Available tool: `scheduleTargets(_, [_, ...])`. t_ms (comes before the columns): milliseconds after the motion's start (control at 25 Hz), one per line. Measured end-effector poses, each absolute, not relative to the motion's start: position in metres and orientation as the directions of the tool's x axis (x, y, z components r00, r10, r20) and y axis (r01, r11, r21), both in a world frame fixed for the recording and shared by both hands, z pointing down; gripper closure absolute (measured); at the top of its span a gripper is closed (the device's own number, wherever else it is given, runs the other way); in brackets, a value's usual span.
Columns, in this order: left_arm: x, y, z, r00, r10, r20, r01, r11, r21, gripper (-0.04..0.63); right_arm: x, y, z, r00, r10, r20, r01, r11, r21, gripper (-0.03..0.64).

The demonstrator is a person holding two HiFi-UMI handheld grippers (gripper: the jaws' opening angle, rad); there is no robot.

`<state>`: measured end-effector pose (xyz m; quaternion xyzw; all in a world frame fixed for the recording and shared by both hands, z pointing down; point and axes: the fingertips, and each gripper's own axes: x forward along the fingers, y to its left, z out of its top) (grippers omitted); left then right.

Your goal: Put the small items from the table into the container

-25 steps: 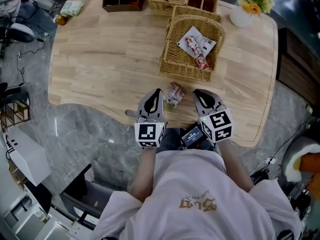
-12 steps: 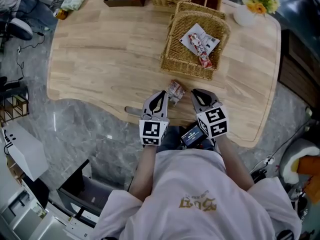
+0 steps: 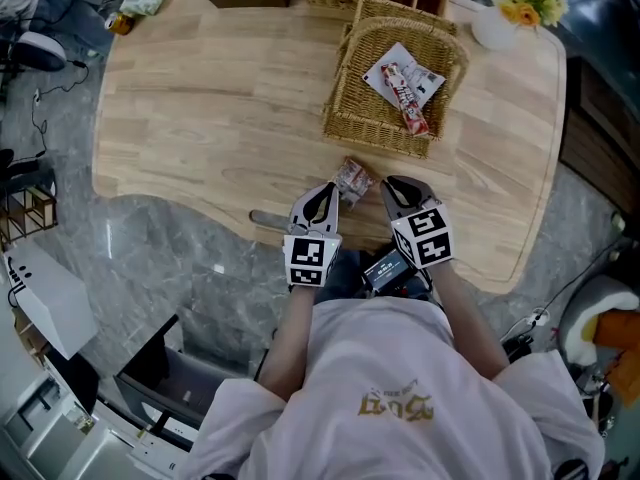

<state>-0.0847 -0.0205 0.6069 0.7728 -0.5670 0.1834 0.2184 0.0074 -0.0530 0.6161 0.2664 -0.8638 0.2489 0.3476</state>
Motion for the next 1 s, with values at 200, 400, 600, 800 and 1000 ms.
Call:
scheduleTargets(200, [-0.081, -0.021, 0.615, 0.311, -0.780, 0.542, -0.949, -0.282, 0.139, 0.601, 0.008, -0.049, 0.629, -0.601, -0.258, 0.756, -0.632, 0.733, -0.252, 0.550])
scheduleTargets(400, [-0.083, -0.019, 0.622, 0.314, -0.765, 0.562, -0.947, -0.292, 0.132, 0.601, 0.006, -0.048, 0.638, -0.593, -0.231, 0.771, -0.631, 0.729, -0.266, 0.538])
scheduleTargets(600, [-0.085, -0.019, 0.627, 0.313, -0.759, 0.572, -0.947, -0.299, 0.120, 0.601, 0.003, -0.047, 0.645, -0.589, -0.207, 0.781, -0.624, 0.731, -0.277, 0.537])
scheduleTargets(800, [-0.085, -0.020, 0.629, 0.312, -0.756, 0.575, -0.947, -0.297, 0.125, 0.601, 0.000, -0.047, 0.651, -0.581, -0.195, 0.790, -0.618, 0.738, -0.272, 0.535])
scheduleTargets(1000, [-0.085, -0.021, 0.628, 0.310, -0.761, 0.570, -0.947, -0.298, 0.118, 0.601, -0.003, -0.047, 0.656, -0.578, -0.177, 0.796, -0.614, 0.738, -0.282, 0.535])
